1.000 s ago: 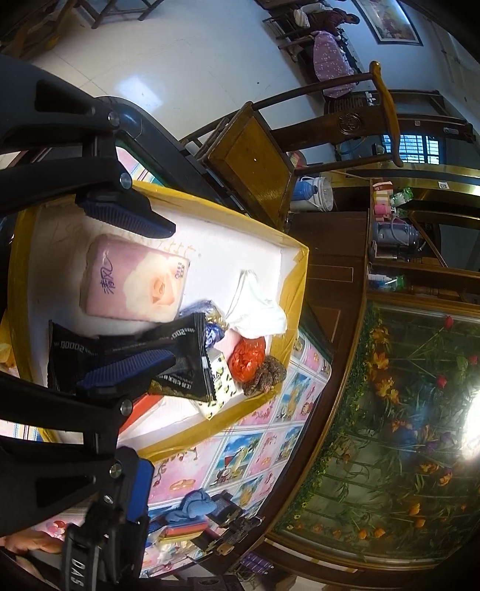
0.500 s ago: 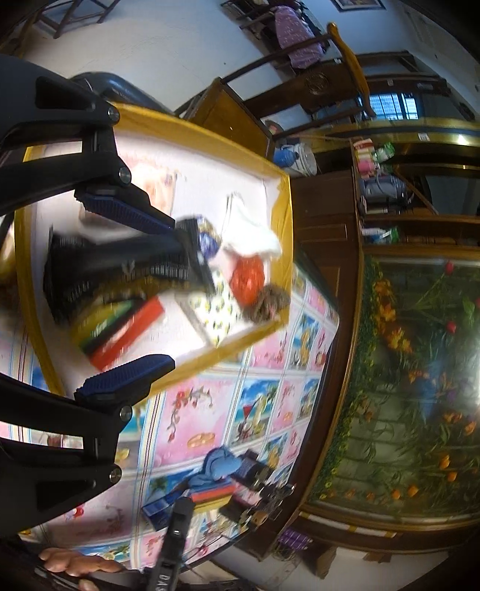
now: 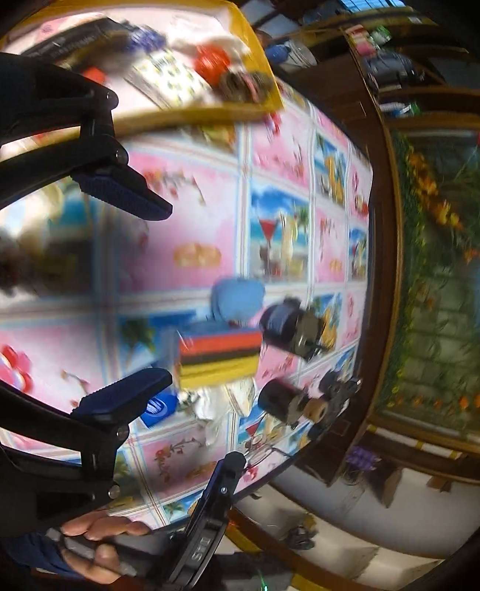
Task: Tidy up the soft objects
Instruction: 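Grasp the red-black-yellow clay pack with the left gripper while the right gripper grasps the blue Vinda tissue pack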
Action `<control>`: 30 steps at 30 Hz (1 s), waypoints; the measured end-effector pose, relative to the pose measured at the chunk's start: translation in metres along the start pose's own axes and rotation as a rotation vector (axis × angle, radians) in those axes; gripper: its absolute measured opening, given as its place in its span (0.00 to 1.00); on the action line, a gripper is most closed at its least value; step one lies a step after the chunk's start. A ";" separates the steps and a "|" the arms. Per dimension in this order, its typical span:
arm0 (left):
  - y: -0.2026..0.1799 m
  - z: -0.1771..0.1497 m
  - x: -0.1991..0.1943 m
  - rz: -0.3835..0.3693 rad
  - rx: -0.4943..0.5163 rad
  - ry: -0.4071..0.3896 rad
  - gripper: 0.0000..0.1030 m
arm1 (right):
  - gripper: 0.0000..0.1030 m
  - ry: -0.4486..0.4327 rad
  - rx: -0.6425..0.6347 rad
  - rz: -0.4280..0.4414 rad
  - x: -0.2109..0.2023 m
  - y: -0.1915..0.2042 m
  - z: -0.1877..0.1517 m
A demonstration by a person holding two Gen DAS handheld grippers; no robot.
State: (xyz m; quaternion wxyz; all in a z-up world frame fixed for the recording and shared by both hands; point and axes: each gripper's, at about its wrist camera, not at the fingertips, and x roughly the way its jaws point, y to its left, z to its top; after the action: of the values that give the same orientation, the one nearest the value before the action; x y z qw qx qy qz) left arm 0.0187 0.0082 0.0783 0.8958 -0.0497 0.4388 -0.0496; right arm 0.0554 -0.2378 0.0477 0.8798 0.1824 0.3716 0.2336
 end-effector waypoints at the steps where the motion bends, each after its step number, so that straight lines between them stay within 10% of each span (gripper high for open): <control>1: -0.010 0.005 0.009 0.001 0.013 0.006 0.79 | 0.59 -0.008 0.009 0.003 -0.004 -0.003 0.001; 11: -0.054 0.028 0.086 0.087 0.080 0.059 0.79 | 0.63 0.013 0.070 0.084 -0.007 -0.011 0.002; 14: -0.040 0.018 0.077 0.068 0.039 0.011 0.44 | 0.63 0.035 0.055 0.069 -0.004 -0.007 -0.001; 21: 0.008 -0.040 0.034 0.001 -0.056 -0.033 0.44 | 0.68 0.180 -0.079 0.035 0.028 0.028 -0.026; 30: 0.023 -0.052 0.041 0.032 -0.079 -0.046 0.44 | 0.72 0.183 -0.351 -0.226 0.060 0.069 -0.055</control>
State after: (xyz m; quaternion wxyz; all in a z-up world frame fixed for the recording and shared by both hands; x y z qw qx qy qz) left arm 0.0031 0.0230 0.0116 0.9037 -0.0792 0.4204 -0.0169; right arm 0.0321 -0.1404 0.0112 0.8813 -0.0382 0.4215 0.2101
